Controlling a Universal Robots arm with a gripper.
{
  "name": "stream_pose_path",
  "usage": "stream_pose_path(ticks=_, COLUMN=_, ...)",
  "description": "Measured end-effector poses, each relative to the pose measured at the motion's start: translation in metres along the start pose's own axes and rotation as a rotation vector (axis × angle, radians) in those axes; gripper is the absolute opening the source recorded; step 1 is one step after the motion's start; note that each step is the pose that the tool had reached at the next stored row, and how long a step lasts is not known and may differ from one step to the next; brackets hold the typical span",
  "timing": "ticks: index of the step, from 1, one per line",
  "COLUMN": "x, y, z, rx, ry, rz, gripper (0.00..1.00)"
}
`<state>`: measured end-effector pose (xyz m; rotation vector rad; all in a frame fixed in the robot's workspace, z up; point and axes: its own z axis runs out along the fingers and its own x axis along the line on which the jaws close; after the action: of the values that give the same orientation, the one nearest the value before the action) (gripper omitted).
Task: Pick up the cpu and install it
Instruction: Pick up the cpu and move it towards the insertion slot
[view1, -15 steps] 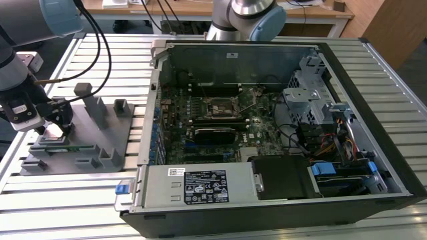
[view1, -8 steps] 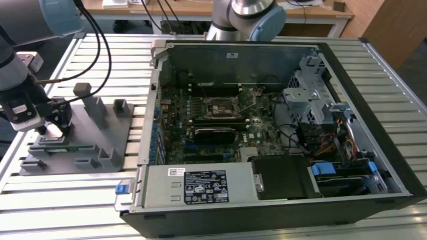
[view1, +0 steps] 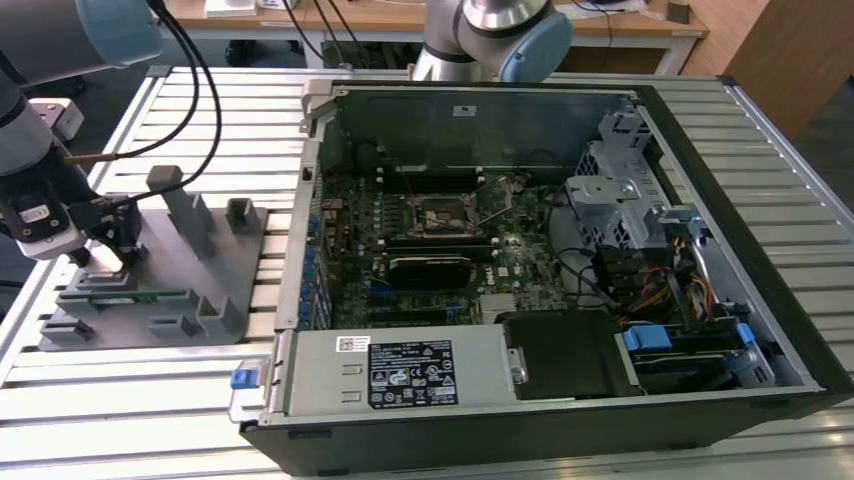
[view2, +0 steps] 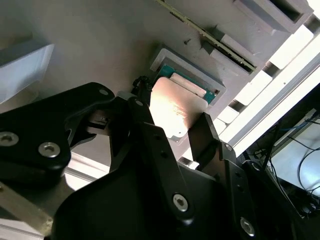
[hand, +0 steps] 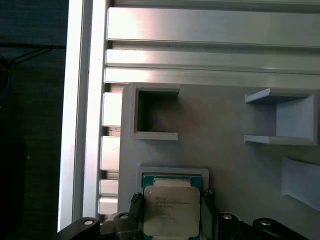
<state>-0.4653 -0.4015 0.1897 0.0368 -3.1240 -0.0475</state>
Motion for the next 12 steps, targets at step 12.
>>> stream_pose_path(ticks=12, x=0.0001, y=0.0001, z=-0.0046, rx=-0.0057, ry=0.0000, rz=0.000, gripper=0.54)
